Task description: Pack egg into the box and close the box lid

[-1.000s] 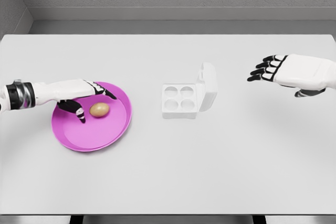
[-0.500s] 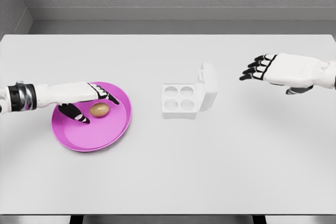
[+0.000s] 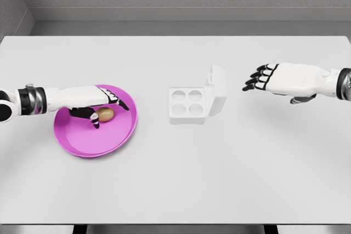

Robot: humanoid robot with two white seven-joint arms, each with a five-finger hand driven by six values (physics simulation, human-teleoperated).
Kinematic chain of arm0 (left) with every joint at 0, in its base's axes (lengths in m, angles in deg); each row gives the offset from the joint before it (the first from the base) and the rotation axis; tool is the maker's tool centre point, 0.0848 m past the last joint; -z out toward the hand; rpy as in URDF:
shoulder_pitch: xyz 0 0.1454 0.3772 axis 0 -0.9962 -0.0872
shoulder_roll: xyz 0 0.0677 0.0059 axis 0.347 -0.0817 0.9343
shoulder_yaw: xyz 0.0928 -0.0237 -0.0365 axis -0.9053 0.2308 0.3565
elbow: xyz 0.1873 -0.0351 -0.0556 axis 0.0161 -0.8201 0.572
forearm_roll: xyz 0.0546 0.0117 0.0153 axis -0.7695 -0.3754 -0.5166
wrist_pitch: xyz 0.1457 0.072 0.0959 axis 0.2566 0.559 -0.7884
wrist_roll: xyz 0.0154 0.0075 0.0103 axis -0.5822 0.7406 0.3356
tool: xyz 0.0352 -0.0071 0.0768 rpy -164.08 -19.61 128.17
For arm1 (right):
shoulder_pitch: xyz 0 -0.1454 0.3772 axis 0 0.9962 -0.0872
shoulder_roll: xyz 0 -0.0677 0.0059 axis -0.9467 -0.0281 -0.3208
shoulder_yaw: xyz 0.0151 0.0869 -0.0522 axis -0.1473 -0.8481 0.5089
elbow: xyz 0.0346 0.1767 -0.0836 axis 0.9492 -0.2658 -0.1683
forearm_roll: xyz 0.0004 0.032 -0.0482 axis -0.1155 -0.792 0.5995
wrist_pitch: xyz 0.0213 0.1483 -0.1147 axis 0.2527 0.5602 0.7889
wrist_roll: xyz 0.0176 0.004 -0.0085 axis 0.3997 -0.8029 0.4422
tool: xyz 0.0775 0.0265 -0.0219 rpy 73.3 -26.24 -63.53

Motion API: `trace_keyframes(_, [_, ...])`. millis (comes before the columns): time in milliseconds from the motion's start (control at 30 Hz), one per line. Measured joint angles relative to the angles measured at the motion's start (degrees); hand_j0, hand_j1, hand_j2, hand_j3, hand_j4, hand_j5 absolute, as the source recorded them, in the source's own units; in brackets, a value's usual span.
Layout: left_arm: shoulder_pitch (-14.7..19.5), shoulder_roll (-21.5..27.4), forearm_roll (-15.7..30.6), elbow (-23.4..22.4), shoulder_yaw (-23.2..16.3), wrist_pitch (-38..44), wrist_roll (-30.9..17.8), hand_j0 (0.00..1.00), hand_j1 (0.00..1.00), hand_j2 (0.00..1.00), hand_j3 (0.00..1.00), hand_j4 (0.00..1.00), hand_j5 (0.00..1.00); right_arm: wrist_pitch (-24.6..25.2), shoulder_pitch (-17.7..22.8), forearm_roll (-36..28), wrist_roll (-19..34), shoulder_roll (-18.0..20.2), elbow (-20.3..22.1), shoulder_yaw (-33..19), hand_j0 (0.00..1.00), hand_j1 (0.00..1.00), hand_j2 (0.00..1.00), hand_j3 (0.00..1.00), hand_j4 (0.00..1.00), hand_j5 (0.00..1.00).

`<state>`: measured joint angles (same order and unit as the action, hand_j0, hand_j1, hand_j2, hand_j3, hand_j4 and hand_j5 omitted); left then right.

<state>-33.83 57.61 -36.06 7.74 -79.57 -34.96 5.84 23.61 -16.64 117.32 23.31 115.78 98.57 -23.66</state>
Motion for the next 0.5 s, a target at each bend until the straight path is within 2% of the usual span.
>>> trace_keyframes(500, [1.1, 1.5, -0.7, 0.5, -0.1, -0.4, 0.0, 0.81, 0.81, 0.81, 0.81, 0.81, 0.81, 0.0, -1.0, 1.1, 0.0, -1.1, -0.5, 1.9, 1.0, 1.0, 1.0, 1.0, 1.0, 1.0])
